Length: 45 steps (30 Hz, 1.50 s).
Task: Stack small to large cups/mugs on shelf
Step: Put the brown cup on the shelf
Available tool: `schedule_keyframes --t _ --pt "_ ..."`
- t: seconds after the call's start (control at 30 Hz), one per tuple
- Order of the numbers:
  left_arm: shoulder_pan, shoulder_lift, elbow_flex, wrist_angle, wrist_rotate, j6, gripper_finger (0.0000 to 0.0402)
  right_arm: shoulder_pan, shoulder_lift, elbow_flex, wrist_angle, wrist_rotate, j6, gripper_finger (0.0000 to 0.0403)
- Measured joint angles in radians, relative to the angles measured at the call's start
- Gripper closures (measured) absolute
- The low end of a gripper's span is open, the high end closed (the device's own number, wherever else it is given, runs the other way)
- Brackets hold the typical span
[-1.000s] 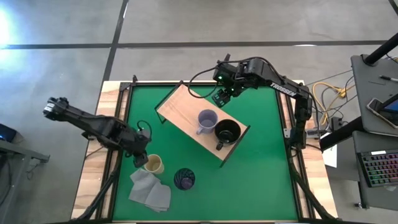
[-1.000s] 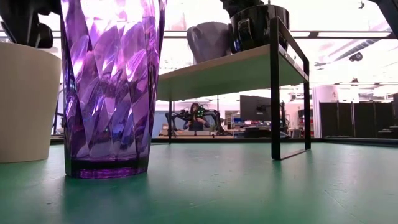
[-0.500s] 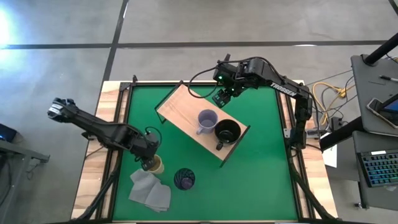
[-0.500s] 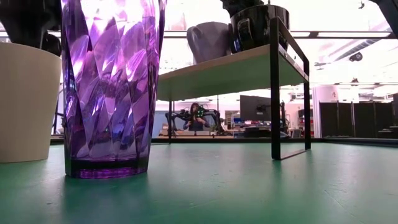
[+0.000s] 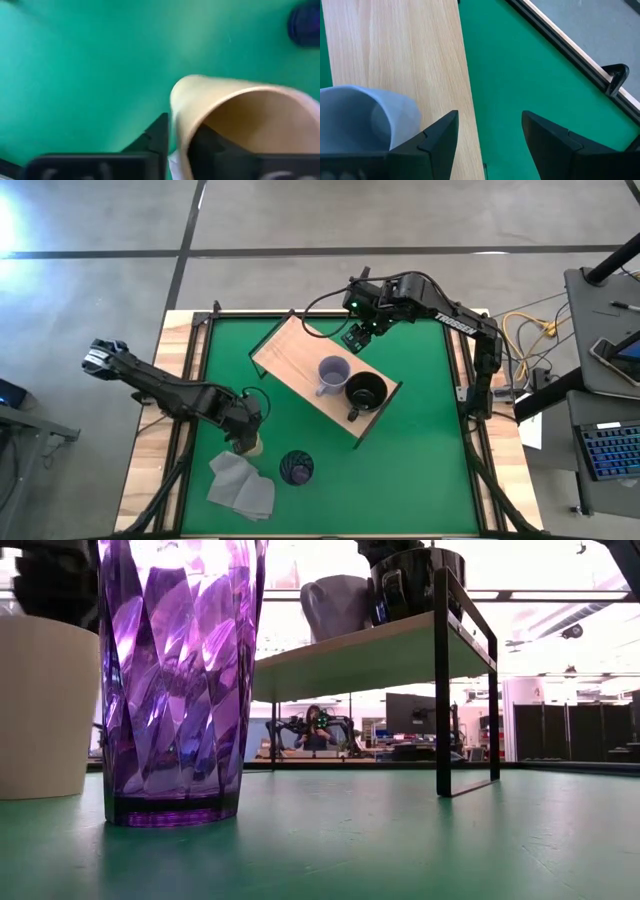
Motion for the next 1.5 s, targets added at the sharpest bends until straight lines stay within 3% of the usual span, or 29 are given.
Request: schedule_keyframes --t 0.07,0.23,0.4,0.67,0.9,1.2,1.5 --pt "0.021 -0.011 0.008 0.000 -0.040 0.007 0.0392 0.000 -0.001 0.000 0.000 0.000 -0.004 0.0191" --pt "0.135 -0.054 0.089 -0.010 -0.067 0.094 0.0400 0.000 -0.023 -0.001 0.000 -0.002 -0.003 0.0191" --pt "0.274 -0.062 0.285 -0.106 -0.099 0.208 0.0401 0.000 -0.072 -0.001 0.000 0.005 0.039 0.0191" --pt "0.482 0.058 0.593 -0.227 -0.103 0.429 0.0401 0.011 -0.155 -0.040 0.001 0.005 0.144 0.0191" --pt "0.557 0.202 0.784 -0.241 -0.102 0.593 0.0401 0.046 -0.196 -0.127 0.000 0.005 0.205 0.0191" --pt "0.593 0.377 0.908 -0.260 -0.079 0.748 0.0401 0.091 -0.219 -0.247 0.000 0.004 0.265 0.0191" --pt "0.623 0.458 1.012 -0.257 -0.045 0.810 0.0401 0.099 -0.222 -0.288 0.000 0.003 0.271 0.0191"
